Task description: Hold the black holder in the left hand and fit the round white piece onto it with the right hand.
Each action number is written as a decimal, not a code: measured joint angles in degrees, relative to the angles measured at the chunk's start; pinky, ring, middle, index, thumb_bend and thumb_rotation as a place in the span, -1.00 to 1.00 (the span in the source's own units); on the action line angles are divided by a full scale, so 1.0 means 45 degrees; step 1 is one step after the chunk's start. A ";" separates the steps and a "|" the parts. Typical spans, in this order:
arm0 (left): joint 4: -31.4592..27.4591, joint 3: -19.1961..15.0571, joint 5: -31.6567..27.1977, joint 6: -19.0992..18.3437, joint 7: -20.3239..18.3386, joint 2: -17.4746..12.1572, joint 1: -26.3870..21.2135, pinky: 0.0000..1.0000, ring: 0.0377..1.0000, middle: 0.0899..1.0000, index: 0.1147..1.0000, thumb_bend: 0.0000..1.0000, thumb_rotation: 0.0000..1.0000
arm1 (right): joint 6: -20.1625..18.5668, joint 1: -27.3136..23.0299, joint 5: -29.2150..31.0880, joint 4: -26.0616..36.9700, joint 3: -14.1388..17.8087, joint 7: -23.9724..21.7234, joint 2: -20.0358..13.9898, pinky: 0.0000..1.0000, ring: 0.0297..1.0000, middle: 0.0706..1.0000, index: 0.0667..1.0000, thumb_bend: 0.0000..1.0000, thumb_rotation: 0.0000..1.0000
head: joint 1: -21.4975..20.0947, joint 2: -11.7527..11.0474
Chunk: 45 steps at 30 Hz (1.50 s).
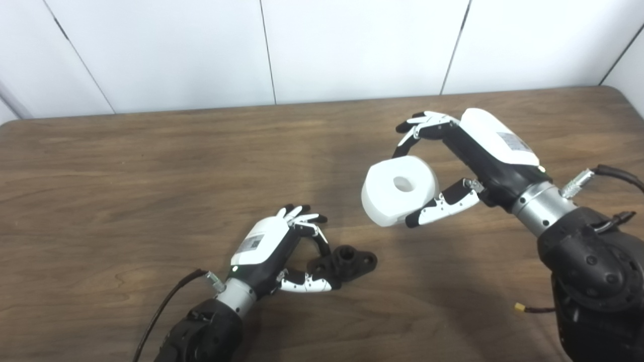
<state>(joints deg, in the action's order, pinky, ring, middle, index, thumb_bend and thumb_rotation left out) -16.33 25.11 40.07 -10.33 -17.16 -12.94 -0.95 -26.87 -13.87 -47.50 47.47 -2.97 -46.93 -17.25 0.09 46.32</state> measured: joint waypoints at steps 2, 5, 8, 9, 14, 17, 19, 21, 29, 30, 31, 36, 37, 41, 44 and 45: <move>0.0000 0.0025 0.0099 0.0001 0.0008 0.0000 0.0000 1.00 0.94 0.63 -0.16 0.03 -0.90 | 0.0000 0.0000 -0.0009 -0.0001 0.0026 -0.0006 0.0000 0.73 0.79 0.61 -0.11 0.05 -0.73 | 0.0000 -0.0039; 0.0001 0.0067 0.0211 0.0002 0.0066 -0.0001 0.0002 1.00 0.94 0.63 -0.16 0.03 -0.90 | 0.0001 0.0000 0.0010 -0.0008 0.0066 -0.0003 0.0000 0.74 0.79 0.61 -0.11 0.05 -0.73 | -0.0020 -0.0040; 0.0009 0.0111 0.0321 0.0002 0.0139 -0.0001 0.0010 1.00 0.94 0.63 -0.16 0.03 -0.90 | 0.0001 0.0001 0.0047 -0.0023 0.0080 -0.0004 0.0000 0.72 0.80 0.61 -0.11 0.05 -0.73 | -0.0039 -0.0040; 0.0012 0.0112 0.0323 0.0002 0.0144 -0.0001 0.0010 1.00 0.94 0.63 -0.16 0.03 -0.90 | 0.0001 0.0001 0.0046 -0.0023 0.0088 -0.0004 0.0000 0.72 0.80 0.61 -0.11 0.05 -0.73 | -0.0039 -0.0040; 0.0017 0.0124 0.0341 0.0002 0.0151 -0.0013 0.0005 1.00 0.93 0.63 -0.16 0.03 -0.90 | -0.0004 0.0000 0.0080 -0.0017 0.0089 -0.0030 0.0005 0.79 0.80 0.61 -0.11 0.05 -0.73 | -0.0137 0.0038; 0.0016 0.0135 0.0335 0.0002 0.0151 -0.0038 -0.0002 1.00 0.93 0.63 -0.16 0.03 -0.90 | -0.0022 -0.0002 0.0101 0.0043 0.0079 -0.0199 0.0093 0.77 0.80 0.61 -0.11 0.05 -0.73 | -0.0234 0.0116; 0.0015 0.0149 0.0341 0.0001 0.0151 -0.0061 -0.0014 1.00 0.92 0.63 -0.16 0.03 -0.90 | -0.0034 -0.0006 0.0110 0.0160 0.0060 -0.0435 0.0250 0.75 0.80 0.62 -0.11 0.05 -0.73 | -0.0273 0.0155; 0.0013 0.0174 0.0349 0.0001 0.0151 -0.0093 -0.0031 1.00 0.92 0.63 -0.16 0.03 -0.90 | -0.0038 -0.0040 0.0103 0.0359 0.0028 -0.0695 0.0469 0.75 0.81 0.62 -0.11 0.05 -0.73 | -0.0312 0.0194; 0.0014 0.0226 0.0290 -0.0001 0.0143 -0.0184 -0.0100 1.00 0.92 0.64 -0.15 0.03 -0.90 | -0.0035 -0.0285 -0.0372 0.0892 -0.0206 -0.1399 0.1088 0.73 0.78 0.58 -0.11 0.05 -0.73 | -0.0507 0.0331; 0.0014 0.0235 0.0288 -0.0001 0.0137 -0.0195 -0.0110 1.00 0.92 0.64 -0.15 0.03 -0.90 | -0.0035 -0.0285 -0.0411 0.0893 -0.0216 -0.1464 0.1146 0.73 0.78 0.58 -0.11 0.05 -0.73 | -0.0508 0.0331; 0.0014 0.0248 0.0289 -0.0004 0.0132 -0.0210 -0.0124 1.00 0.92 0.64 -0.15 0.03 -0.90 | -0.0036 -0.0287 -0.0475 0.0894 -0.0240 -0.1560 0.1202 0.74 0.78 0.59 -0.11 0.05 -0.73 | -0.0508 0.0331; 0.0014 0.0350 0.0306 -0.0003 0.0125 -0.0320 -0.0202 1.00 0.90 0.62 -0.15 0.04 -0.90 | -0.0022 -0.0277 -0.0748 0.0892 -0.0610 -0.1719 0.1346 0.79 0.78 0.58 -0.11 0.05 -0.72 | -0.0625 0.0409; 0.0014 0.0385 0.0337 -0.0003 0.0125 -0.0347 -0.0225 1.00 0.90 0.62 -0.15 0.04 -0.90 | -0.0005 -0.0267 -0.0765 0.0890 -0.0679 -0.1727 0.1343 0.79 0.78 0.59 -0.11 0.05 -0.72 | -0.0625 0.0409; 0.0015 0.0498 0.0402 -0.0002 0.0126 -0.0448 -0.0313 1.00 0.90 0.61 -0.15 0.04 -0.90 | 0.0115 -0.0110 -0.0771 0.0833 -0.0898 -0.1720 0.1290 0.80 0.77 0.59 -0.11 0.05 -0.72 | -0.0606 0.0429; 0.0015 0.0541 0.0461 0.0000 0.0143 -0.0488 -0.0331 1.00 0.89 0.61 -0.16 0.04 -0.90 | 0.0141 0.0021 -0.0777 0.0662 -0.1000 -0.1691 0.1259 0.80 0.77 0.60 -0.11 0.05 -0.72 | -0.0664 0.0506; 0.0015 0.0555 0.0494 0.0000 0.0148 -0.0495 -0.0335 1.00 0.89 0.61 -0.16 0.04 -0.90 | 0.0142 0.0056 -0.0799 0.0600 -0.1034 -0.1686 0.1249 0.79 0.77 0.60 -0.11 0.05 -0.72 | -0.0684 0.0507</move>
<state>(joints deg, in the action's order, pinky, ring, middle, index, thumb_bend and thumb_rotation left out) -16.26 27.61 42.29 -10.33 -16.49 -15.16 -2.45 -26.23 -13.61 -51.09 50.17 -7.63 -54.52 -11.63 -2.99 48.60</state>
